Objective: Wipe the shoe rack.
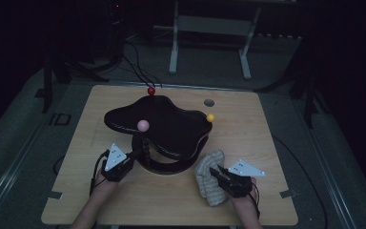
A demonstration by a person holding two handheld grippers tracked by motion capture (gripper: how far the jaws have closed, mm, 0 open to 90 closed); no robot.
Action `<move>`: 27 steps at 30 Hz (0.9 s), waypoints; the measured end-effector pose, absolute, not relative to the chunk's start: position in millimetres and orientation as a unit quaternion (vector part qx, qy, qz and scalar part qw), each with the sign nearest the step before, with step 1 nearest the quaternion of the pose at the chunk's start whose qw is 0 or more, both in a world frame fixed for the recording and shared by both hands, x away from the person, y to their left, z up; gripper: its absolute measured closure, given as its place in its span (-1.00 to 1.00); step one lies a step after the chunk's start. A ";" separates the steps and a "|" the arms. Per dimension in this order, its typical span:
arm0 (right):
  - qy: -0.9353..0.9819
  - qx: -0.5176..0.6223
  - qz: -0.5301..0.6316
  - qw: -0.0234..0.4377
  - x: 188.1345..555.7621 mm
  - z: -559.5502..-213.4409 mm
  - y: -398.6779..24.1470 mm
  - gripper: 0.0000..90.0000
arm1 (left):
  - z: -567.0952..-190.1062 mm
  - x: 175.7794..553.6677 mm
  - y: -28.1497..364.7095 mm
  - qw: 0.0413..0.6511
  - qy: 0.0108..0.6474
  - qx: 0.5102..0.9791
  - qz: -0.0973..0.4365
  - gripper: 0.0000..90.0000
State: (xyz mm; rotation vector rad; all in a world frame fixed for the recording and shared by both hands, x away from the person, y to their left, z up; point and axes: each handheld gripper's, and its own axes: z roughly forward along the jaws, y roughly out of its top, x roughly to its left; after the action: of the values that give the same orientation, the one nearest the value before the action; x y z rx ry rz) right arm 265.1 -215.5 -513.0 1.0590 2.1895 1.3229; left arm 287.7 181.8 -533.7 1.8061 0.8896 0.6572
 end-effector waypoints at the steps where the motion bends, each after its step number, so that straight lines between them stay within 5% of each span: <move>1: 0.777 0.376 0.470 0.184 265.1 -513.3 -215.6 0.71 | -534.8 288.0 181.0 0.497 0.362 0.744 0.263 0.93; 27: 0.770 0.391 0.468 0.189 266.0 -514.0 -224.2 0.71 | -536.4 276.4 140.8 0.516 0.331 0.756 0.231 0.94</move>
State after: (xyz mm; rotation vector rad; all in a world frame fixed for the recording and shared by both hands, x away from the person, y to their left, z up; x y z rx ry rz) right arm 266.0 -224.2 -514.0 1.0981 2.1650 1.3160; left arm 276.4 140.8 -536.4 1.8155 0.7958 0.5545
